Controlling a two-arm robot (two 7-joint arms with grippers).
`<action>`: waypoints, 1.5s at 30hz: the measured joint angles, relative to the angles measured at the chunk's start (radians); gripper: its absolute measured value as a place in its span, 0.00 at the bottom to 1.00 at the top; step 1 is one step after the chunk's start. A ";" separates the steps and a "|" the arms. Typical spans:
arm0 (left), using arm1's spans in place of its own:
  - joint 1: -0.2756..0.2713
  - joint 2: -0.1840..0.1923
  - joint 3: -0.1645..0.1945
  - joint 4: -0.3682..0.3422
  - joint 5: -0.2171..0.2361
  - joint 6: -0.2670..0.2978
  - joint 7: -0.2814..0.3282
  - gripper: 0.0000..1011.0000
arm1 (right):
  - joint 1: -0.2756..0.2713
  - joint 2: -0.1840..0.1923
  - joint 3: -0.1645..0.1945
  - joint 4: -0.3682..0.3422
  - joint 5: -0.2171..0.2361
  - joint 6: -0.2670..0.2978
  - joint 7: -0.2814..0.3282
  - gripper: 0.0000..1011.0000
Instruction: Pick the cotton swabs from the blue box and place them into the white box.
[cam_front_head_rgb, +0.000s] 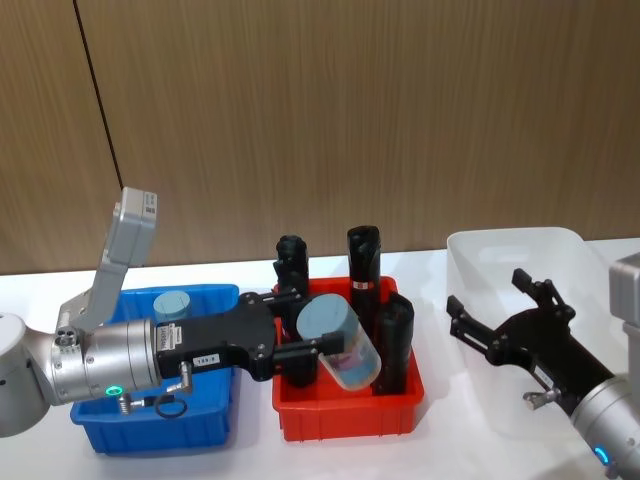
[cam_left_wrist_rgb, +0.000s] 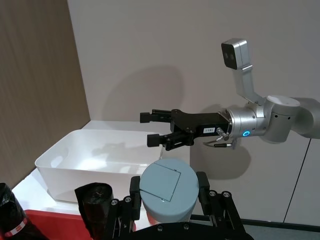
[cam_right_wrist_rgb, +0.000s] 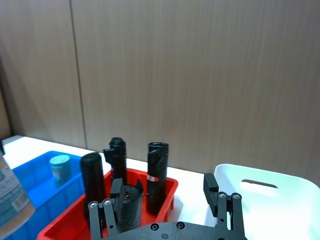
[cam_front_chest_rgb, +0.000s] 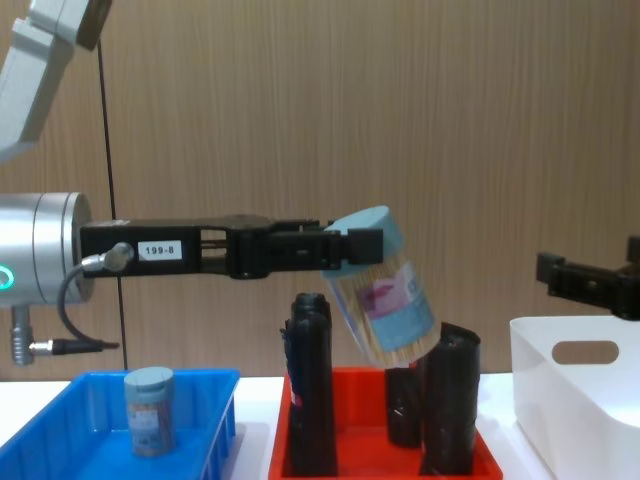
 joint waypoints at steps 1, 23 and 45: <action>-0.001 0.000 0.000 0.001 -0.001 0.000 -0.002 0.66 | 0.000 0.002 0.000 -0.002 0.002 0.002 0.008 0.99; -0.008 -0.004 0.003 0.011 -0.009 -0.006 -0.030 0.66 | 0.041 0.067 0.017 -0.028 0.049 0.102 0.304 0.99; -0.010 -0.004 0.004 0.013 -0.010 -0.008 -0.035 0.66 | 0.154 0.098 -0.004 -0.012 0.018 0.207 0.622 0.99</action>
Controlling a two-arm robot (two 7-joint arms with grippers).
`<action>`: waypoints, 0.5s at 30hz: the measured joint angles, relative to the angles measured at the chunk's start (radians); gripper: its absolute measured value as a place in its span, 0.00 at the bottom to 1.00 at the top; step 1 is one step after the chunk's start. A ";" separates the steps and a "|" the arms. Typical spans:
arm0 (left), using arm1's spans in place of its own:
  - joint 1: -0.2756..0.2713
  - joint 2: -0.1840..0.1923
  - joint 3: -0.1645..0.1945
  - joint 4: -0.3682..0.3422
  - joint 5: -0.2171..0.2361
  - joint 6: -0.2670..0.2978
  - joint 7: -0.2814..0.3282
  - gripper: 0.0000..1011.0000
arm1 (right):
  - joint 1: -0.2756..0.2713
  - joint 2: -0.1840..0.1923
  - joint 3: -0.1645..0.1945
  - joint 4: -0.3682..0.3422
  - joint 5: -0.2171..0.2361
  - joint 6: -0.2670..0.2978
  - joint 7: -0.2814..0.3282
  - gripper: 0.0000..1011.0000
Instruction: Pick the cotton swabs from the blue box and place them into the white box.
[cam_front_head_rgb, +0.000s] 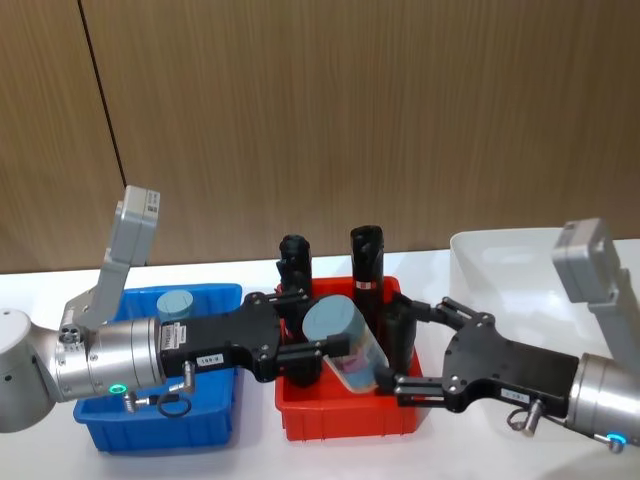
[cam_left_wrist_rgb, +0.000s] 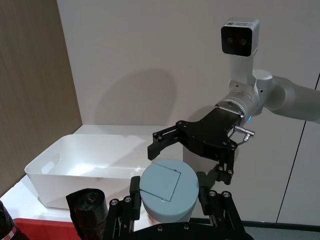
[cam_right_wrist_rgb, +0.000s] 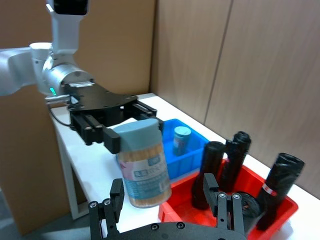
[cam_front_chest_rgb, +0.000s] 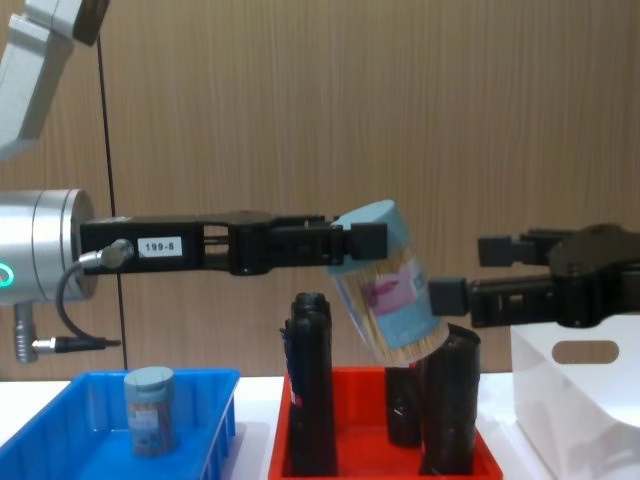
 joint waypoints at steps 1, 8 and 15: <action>0.000 0.000 0.000 0.000 0.000 0.000 0.000 0.66 | 0.004 0.000 -0.002 0.001 -0.004 0.003 0.006 0.99; 0.000 0.000 0.000 0.000 0.000 0.000 -0.001 0.66 | 0.037 -0.007 -0.019 0.011 -0.036 0.020 0.053 0.99; 0.000 0.000 0.000 0.000 0.000 0.000 -0.001 0.66 | 0.056 -0.013 -0.032 0.017 -0.060 0.022 0.063 0.99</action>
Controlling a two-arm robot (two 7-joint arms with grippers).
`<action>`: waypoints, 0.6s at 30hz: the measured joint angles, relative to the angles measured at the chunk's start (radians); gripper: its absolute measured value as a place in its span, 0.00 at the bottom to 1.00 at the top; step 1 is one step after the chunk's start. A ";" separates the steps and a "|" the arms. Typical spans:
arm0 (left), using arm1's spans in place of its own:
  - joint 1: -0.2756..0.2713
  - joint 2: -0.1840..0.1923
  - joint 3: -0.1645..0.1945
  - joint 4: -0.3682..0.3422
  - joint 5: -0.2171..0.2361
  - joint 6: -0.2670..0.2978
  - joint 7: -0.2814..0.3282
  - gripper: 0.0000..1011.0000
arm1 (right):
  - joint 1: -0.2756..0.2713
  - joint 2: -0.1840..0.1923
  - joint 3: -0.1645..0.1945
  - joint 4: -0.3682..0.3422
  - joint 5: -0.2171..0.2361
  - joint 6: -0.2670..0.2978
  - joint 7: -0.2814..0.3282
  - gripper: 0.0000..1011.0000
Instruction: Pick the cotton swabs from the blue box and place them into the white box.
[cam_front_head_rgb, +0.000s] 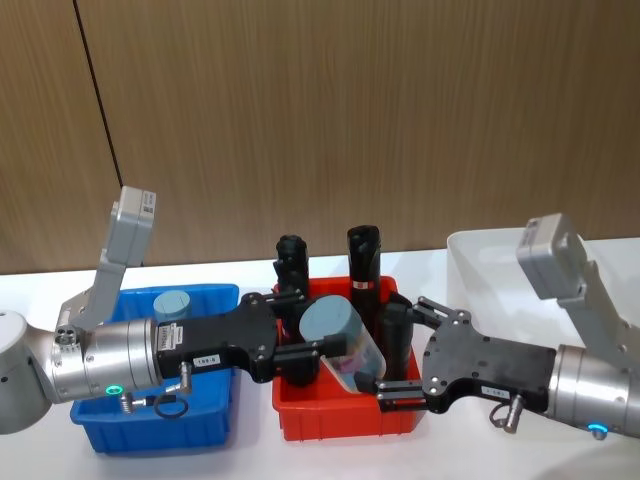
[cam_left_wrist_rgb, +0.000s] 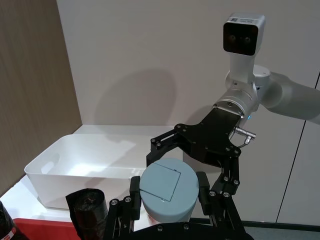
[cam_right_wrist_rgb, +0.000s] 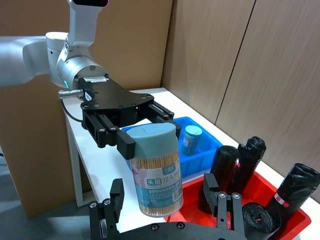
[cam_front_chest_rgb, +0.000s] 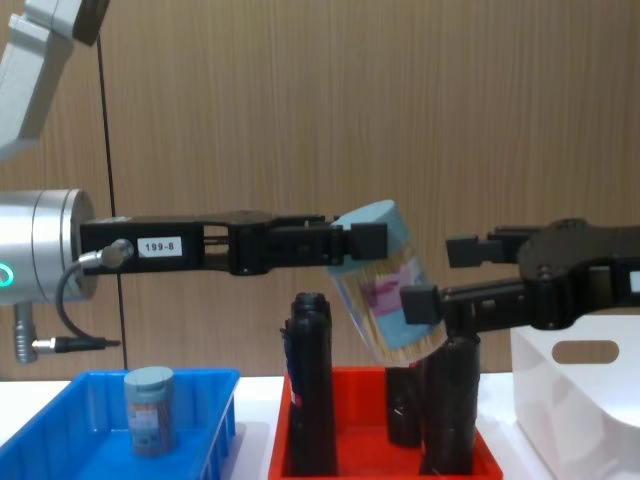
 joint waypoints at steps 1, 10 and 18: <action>0.000 0.000 0.000 0.000 0.000 0.000 0.000 0.66 | 0.002 -0.001 -0.001 0.001 -0.002 0.000 0.000 0.99; 0.000 0.000 0.000 0.000 0.000 0.000 0.000 0.66 | 0.017 -0.010 -0.021 0.007 -0.030 -0.008 0.001 0.99; 0.000 0.000 0.000 0.000 0.000 0.000 0.000 0.66 | 0.026 -0.019 -0.039 0.014 -0.058 -0.015 0.000 0.99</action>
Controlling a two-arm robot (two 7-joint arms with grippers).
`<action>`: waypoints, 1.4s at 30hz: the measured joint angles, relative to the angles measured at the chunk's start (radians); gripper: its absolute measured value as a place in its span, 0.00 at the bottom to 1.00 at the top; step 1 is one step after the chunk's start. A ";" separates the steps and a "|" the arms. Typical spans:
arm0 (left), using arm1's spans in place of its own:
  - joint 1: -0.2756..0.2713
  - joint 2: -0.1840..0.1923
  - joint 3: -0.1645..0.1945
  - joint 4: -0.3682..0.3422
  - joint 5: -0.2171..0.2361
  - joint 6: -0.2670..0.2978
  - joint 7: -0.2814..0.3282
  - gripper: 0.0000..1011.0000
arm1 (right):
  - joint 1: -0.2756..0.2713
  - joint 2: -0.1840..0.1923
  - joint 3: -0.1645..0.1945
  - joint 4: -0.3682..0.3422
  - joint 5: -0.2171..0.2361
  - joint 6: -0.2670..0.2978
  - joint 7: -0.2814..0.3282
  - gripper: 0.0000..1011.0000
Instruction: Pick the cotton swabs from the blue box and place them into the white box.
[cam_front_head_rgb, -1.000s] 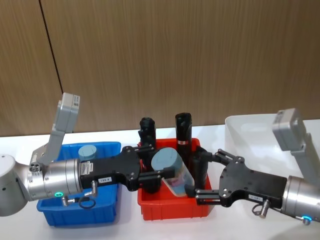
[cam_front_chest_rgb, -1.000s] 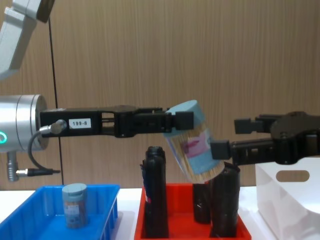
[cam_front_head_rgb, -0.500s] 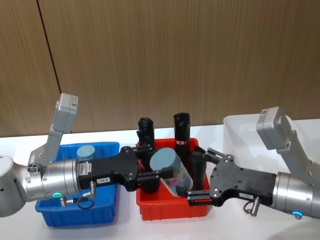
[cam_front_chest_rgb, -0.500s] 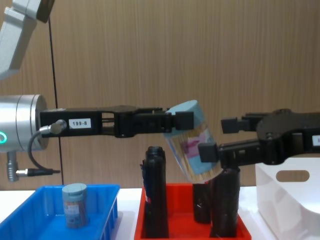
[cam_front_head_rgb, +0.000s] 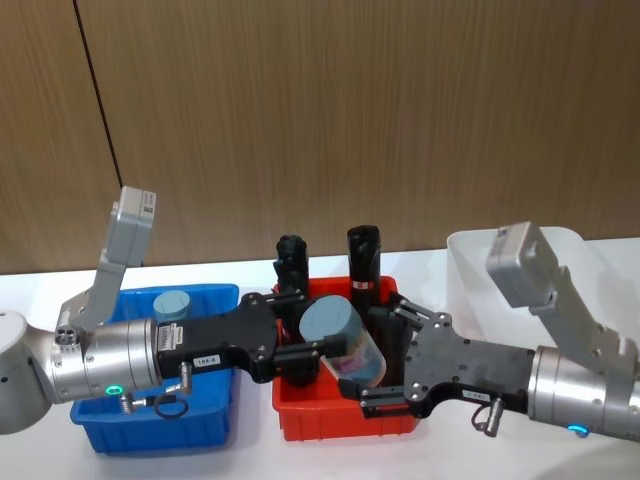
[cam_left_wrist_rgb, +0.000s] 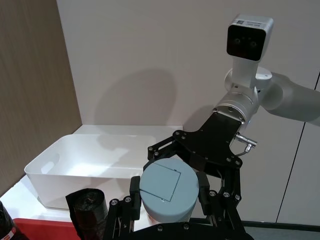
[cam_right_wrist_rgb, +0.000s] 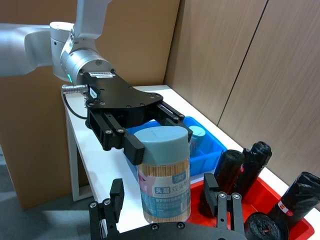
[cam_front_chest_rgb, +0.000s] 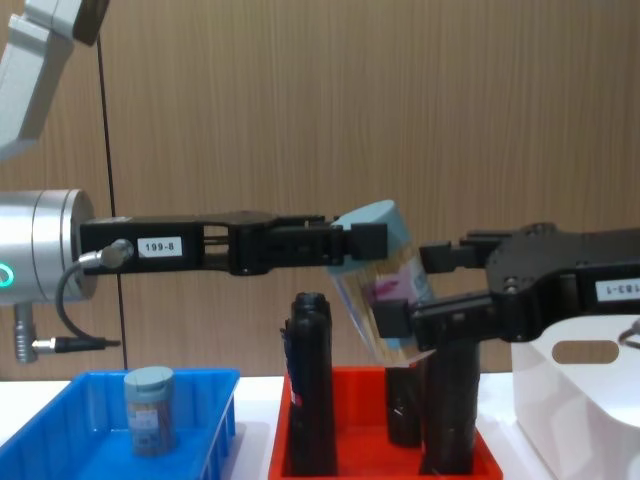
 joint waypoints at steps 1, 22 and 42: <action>0.000 0.000 0.000 0.000 0.000 0.000 0.000 0.66 | 0.001 -0.001 -0.002 0.001 -0.003 -0.001 0.000 0.99; 0.000 0.000 0.000 0.000 0.000 0.000 0.000 0.66 | 0.028 -0.018 -0.046 0.005 -0.117 -0.036 -0.014 0.99; 0.000 0.000 0.000 0.000 0.000 0.000 -0.001 0.66 | 0.048 -0.018 -0.068 -0.009 -0.173 -0.038 -0.007 0.85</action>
